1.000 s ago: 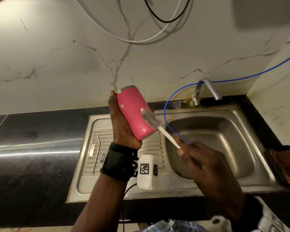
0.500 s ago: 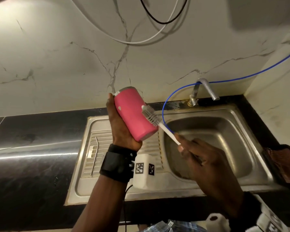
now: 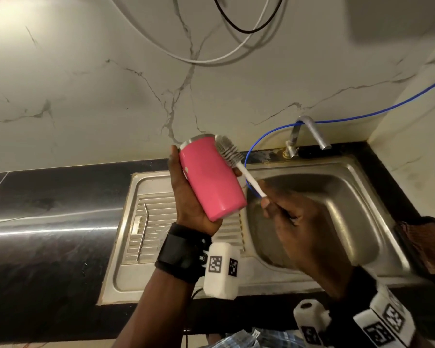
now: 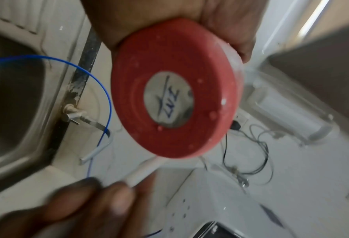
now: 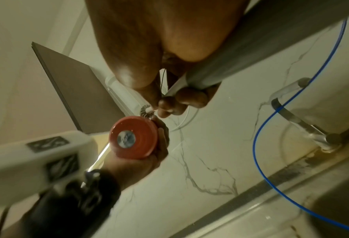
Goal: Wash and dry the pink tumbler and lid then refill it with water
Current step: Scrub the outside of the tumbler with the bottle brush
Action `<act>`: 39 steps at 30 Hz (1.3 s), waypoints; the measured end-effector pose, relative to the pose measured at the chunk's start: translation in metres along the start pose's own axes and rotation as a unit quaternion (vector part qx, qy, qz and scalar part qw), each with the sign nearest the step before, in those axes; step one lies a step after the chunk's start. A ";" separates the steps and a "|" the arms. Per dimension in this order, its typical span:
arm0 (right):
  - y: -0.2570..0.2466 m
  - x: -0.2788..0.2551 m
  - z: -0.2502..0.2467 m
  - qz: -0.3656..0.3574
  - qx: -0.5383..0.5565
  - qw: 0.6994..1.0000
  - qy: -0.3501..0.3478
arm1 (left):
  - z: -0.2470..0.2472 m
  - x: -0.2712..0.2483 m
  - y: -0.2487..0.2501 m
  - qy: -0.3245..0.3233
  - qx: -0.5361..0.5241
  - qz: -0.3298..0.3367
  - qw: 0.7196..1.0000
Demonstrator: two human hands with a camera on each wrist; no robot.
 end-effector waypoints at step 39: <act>0.025 -0.046 0.006 -0.066 -0.018 0.998 0.007 | -0.007 0.004 0.007 0.067 -0.013 -0.032 0.997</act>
Point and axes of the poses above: each hand's wrist, its own x-axis towards the middle knuckle, its own z-axis out of the palm, y = z × x, the point moved 9 cm from there along x, towards the middle knuckle, and after that the axes turned 14 degrees about -x, right-handed, at the moved point
